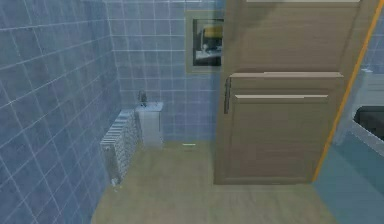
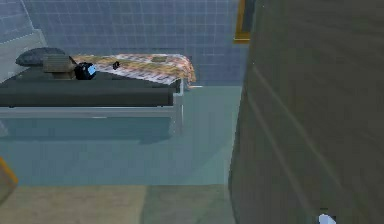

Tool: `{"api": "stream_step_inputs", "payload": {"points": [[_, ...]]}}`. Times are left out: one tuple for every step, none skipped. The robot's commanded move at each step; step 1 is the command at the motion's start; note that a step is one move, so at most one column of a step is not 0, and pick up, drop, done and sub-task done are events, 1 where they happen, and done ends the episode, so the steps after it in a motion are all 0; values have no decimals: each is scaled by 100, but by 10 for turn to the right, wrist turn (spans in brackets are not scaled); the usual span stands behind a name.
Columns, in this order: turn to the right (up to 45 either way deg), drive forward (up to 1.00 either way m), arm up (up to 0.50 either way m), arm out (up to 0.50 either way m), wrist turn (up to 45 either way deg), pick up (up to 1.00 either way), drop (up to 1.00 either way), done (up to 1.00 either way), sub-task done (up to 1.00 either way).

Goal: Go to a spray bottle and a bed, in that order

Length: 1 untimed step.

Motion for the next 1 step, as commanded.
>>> {"api": "stream_step_inputs", "payload": {"points": [[450,0,0,0,0,0,0,0,0]]}}
